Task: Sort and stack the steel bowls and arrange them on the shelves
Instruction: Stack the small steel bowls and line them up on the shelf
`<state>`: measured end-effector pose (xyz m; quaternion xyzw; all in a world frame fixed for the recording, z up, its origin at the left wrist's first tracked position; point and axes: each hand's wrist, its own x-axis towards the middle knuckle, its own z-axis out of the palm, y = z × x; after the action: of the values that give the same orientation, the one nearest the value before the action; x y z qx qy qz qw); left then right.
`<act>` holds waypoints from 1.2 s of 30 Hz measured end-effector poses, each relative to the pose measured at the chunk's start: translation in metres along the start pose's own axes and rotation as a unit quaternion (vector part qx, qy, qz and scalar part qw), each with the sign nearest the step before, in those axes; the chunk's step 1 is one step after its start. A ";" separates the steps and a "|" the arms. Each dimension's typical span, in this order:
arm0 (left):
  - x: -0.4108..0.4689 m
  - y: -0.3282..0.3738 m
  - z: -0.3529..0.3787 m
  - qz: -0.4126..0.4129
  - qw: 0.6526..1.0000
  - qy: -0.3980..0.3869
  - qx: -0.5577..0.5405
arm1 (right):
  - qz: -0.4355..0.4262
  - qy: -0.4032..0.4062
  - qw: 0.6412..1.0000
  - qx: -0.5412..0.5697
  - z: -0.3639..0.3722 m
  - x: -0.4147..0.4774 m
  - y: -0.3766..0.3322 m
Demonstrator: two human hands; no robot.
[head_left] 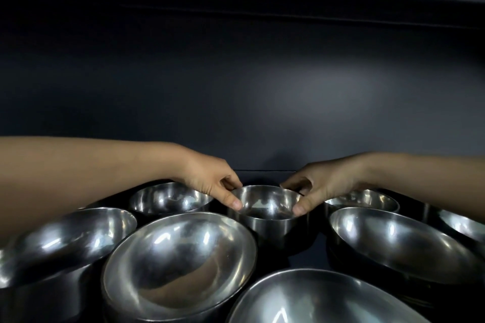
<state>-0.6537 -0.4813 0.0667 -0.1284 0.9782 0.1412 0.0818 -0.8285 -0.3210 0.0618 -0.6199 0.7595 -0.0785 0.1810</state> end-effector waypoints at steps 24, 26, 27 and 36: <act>-0.155 0.099 -0.044 -0.151 0.932 0.141 0.299 | 0.072 0.080 0.979 -0.174 -0.041 -0.124 -0.112; -0.176 0.101 -0.041 -0.164 0.928 0.158 0.294 | 0.061 0.105 0.980 -0.161 -0.036 -0.138 -0.128; -0.188 0.103 -0.039 -0.163 0.932 0.170 0.277 | 0.054 0.119 0.979 -0.157 -0.035 -0.146 -0.137; -0.298 0.093 -0.002 -0.139 0.943 0.237 0.186 | -0.026 0.216 0.976 0.004 0.020 -0.196 -0.215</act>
<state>-0.3950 -0.3278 0.1509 -0.2754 0.9506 -0.0907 -0.1113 -0.5919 -0.1758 0.1524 -0.6069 0.7641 -0.2183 0.0132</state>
